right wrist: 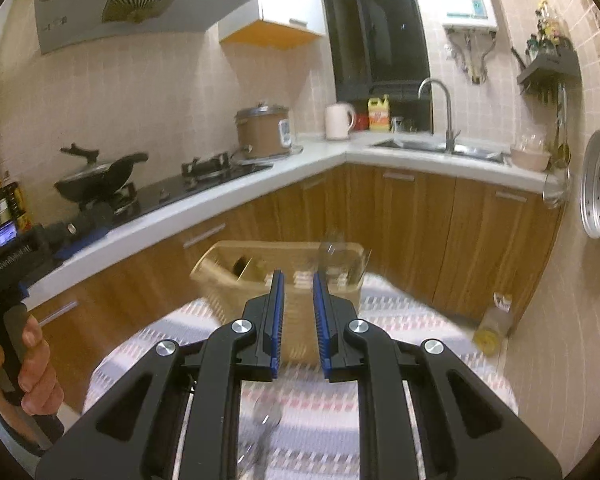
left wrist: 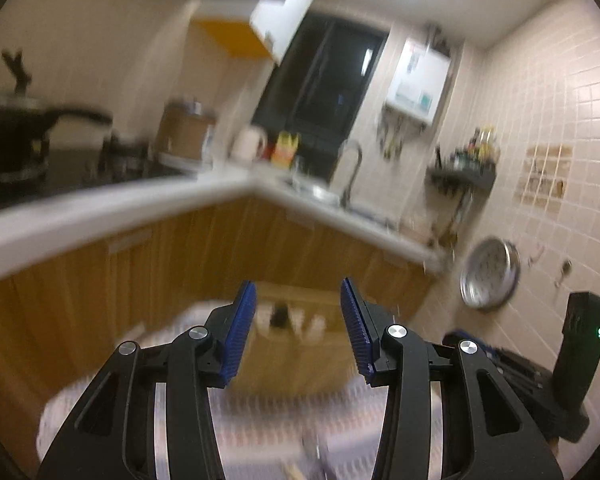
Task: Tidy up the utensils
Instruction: 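Open both tools over the basket and move them down toward the remaining utensils, then grasp a clear spoon with the left tool while the right tool grasps another clear spoon, then lift both clear spoons and carry them over the basket with both tools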
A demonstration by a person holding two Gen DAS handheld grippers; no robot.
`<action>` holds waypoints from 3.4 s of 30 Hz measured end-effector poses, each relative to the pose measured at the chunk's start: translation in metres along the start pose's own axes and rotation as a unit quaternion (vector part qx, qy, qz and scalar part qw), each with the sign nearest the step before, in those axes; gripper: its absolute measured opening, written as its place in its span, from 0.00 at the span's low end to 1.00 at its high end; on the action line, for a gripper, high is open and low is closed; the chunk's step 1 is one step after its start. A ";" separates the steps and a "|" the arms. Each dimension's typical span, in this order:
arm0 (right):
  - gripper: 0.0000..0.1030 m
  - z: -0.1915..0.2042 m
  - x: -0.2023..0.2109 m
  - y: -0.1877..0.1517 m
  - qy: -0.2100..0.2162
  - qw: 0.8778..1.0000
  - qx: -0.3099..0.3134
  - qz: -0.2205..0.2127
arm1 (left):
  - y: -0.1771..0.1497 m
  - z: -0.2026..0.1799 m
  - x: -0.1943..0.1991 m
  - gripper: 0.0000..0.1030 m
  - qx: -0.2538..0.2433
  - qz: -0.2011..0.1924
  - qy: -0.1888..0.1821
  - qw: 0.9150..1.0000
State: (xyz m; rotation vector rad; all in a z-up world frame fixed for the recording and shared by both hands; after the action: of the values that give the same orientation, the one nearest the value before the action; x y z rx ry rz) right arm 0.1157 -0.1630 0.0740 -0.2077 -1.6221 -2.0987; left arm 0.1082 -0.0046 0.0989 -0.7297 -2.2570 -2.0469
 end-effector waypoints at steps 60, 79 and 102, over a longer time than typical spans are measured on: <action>0.32 -0.027 -0.090 -0.163 -0.039 0.933 -0.079 0.348 | -0.214 0.002 -0.061 0.01 0.021 0.329 -0.071 0.941; 0.11 -0.045 -0.093 -0.174 -0.135 0.926 -0.016 0.353 | -0.212 0.019 -0.050 0.31 -0.108 0.367 -0.041 0.923; 0.10 -0.037 -0.070 -0.157 -0.090 0.940 -0.009 0.329 | -0.190 0.000 -0.045 0.10 -0.150 0.313 -0.015 0.938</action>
State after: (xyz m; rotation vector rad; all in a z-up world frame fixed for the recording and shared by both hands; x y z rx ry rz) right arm 0.1115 -0.1495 -0.1007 -0.8431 -1.3679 -1.6040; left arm 0.0839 -0.0263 -0.0932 -1.2965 -1.4403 -2.0413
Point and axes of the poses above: each gripper's, at about its wrist camera, not at the fingertips, and x roughly against the way its jaws point, z to its left, y to its top, the point moved 7 cm from there along -x, roughly the way its jaws point, and after that the axes turned 14 degrees about -x, right-handed, at the moved point
